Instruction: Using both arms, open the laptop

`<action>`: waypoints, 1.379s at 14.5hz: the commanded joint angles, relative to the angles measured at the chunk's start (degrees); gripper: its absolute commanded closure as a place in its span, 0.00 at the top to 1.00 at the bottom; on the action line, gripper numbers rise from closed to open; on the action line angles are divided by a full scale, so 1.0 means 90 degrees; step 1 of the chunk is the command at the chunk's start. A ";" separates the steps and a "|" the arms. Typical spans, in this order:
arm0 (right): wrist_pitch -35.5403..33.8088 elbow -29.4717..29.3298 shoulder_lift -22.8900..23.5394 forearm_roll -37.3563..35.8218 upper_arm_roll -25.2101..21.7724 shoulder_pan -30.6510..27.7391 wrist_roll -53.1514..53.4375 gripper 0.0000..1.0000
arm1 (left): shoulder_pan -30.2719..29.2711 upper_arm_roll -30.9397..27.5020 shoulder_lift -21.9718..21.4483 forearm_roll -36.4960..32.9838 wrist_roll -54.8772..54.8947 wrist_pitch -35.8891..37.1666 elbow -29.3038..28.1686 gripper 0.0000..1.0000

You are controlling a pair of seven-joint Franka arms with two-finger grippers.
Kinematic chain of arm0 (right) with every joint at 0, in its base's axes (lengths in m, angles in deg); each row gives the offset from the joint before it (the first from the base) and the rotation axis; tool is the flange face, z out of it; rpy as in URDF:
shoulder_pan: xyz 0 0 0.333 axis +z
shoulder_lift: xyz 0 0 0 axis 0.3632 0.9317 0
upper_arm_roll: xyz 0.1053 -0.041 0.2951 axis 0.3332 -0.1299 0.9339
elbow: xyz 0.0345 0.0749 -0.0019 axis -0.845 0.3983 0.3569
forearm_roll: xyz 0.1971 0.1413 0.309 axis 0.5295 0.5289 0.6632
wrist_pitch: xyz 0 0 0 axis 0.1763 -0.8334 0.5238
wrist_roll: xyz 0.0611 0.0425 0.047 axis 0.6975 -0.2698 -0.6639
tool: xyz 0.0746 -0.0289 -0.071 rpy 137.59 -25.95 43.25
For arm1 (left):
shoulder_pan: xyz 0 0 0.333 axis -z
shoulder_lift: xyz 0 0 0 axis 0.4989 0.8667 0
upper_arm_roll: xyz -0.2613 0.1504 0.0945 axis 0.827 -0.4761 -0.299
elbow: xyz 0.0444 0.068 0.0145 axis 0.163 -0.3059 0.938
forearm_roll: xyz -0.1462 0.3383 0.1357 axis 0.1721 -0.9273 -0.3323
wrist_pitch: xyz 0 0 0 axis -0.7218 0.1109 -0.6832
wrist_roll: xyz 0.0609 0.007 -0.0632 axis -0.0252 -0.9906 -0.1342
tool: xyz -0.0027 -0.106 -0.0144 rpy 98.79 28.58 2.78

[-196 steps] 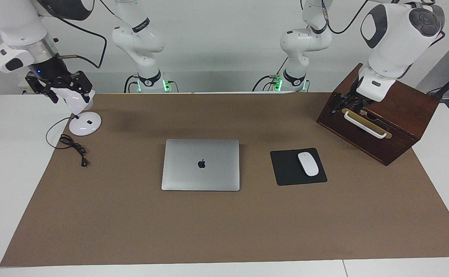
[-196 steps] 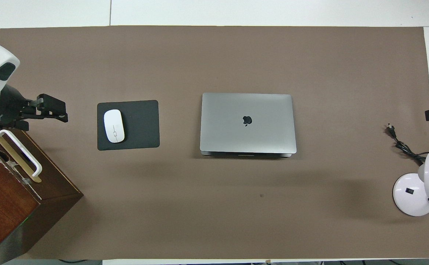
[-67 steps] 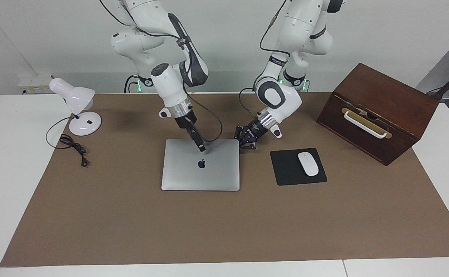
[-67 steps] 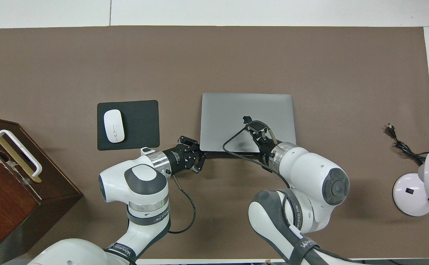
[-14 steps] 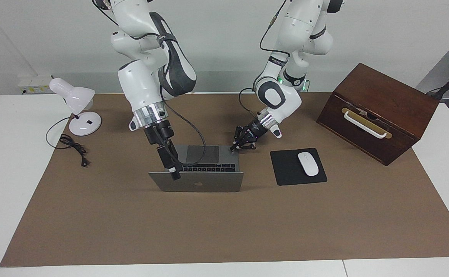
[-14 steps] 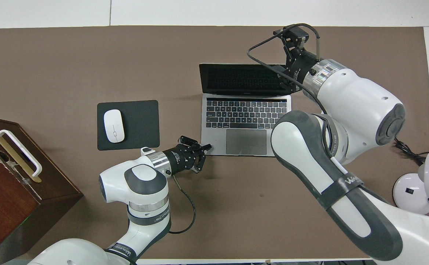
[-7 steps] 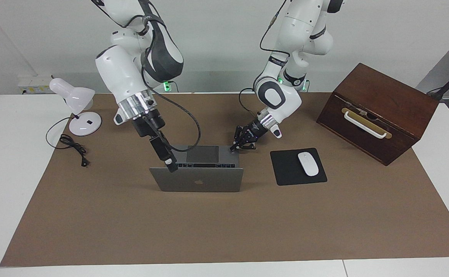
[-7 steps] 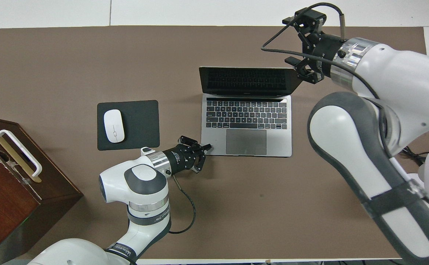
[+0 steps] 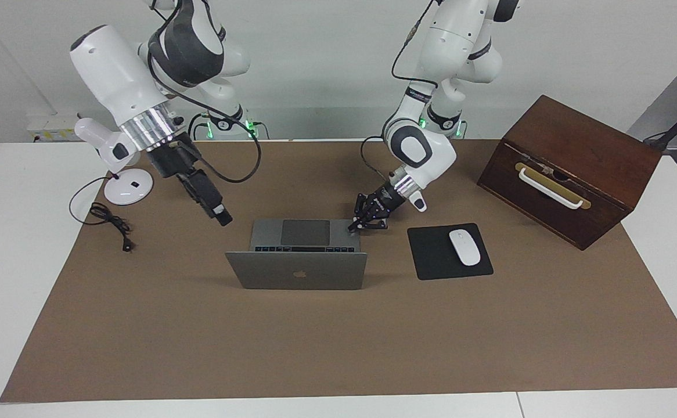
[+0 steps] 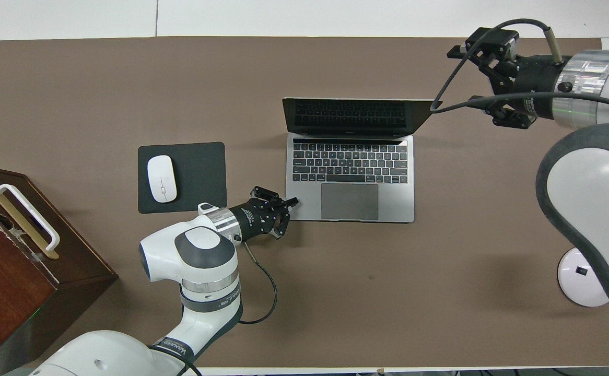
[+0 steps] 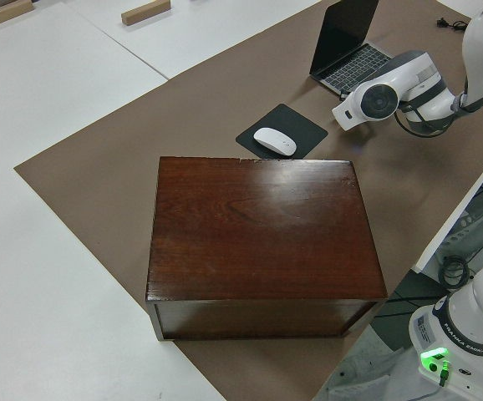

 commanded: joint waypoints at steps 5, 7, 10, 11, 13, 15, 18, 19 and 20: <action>-0.1688 -0.0171 -0.0345 -0.1522 -0.0044 -0.0310 -0.1724 1.00 | -0.0498 0.0014 -0.0154 -0.0684 0.0074 -0.0179 0.0619 0.00; -0.2176 -0.0152 -0.0541 -0.1885 -0.0054 -0.0319 -0.2047 1.00 | -0.0597 0.0014 -0.0193 -0.1495 0.0074 -0.0286 0.0834 0.00; -0.2831 -0.0152 -0.0824 -0.2461 -0.0054 -0.0417 -0.2584 1.00 | -0.0675 -0.0045 -0.0183 -0.2063 0.0152 -0.0443 0.0991 0.00; -0.3017 -0.0152 -0.0893 -0.2588 -0.0054 -0.0417 -0.2692 1.00 | -0.0782 -0.0045 -0.0183 -0.2355 0.0142 -0.0433 0.1098 0.00; -0.3116 -0.0191 -0.0942 -0.2900 -0.0044 -0.0417 -0.2780 1.00 | -0.0958 -0.0035 -0.0154 -0.2941 0.0142 -0.0433 0.1264 0.00; -0.3184 -0.0492 -0.0894 -0.3019 -0.0053 -0.0446 -0.3044 1.00 | -0.1104 -0.0055 -0.0096 -0.3721 0.0162 -0.0375 0.1459 0.00; -0.3914 -0.1369 -0.0601 -0.3039 -0.0054 -0.0476 -0.3054 1.00 | -0.1358 -0.0045 0.0050 -0.5127 0.0171 -0.0336 0.1811 0.00; -0.3994 -0.1508 -0.0562 -0.3039 -0.0054 -0.0476 -0.3054 1.00 | -0.1417 -0.0045 0.0099 -0.5450 0.0171 -0.0326 0.1937 0.00; -0.4005 -0.1548 -0.0552 -0.3058 -0.0063 -0.0495 -0.3093 1.00 | -0.1524 -0.0045 0.0110 -0.5753 0.0171 -0.0248 0.1968 0.00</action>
